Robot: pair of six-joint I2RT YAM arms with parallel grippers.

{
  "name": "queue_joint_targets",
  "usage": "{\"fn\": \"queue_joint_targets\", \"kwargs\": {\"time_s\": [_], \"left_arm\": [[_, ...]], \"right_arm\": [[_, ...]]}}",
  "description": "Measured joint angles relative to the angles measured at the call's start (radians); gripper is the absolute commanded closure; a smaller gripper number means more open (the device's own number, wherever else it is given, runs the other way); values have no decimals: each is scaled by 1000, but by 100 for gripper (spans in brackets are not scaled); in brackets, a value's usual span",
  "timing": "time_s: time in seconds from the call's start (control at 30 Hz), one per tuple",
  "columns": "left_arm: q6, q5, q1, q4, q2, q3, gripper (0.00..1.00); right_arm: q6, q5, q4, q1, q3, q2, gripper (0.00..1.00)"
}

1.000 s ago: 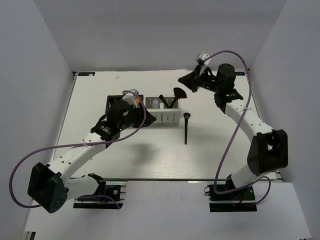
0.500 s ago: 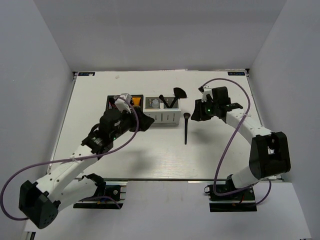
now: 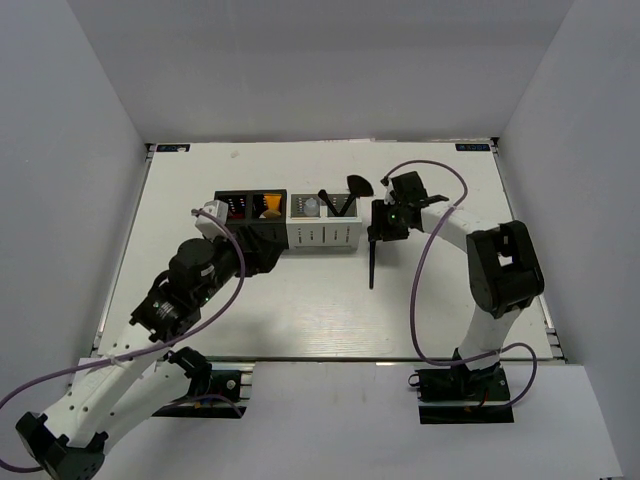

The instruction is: Organize the makeup

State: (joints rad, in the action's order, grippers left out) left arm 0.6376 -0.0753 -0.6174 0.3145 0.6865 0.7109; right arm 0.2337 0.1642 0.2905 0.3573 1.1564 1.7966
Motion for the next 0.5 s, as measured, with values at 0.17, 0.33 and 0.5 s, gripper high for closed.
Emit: {"fn": "queue_joint_targets", "kwargs": {"time_s": [0.17, 0.33, 0.5], "left_arm": [[36, -50, 0, 57, -51, -3, 11], [45, -95, 0, 112, -76, -3, 10], [44, -127, 0, 154, -82, -3, 10]], "right_arm": [[28, -72, 0, 26, 39, 61, 52], [40, -126, 3, 41, 46, 90, 53], [43, -181, 2, 60, 50, 95, 62]]}}
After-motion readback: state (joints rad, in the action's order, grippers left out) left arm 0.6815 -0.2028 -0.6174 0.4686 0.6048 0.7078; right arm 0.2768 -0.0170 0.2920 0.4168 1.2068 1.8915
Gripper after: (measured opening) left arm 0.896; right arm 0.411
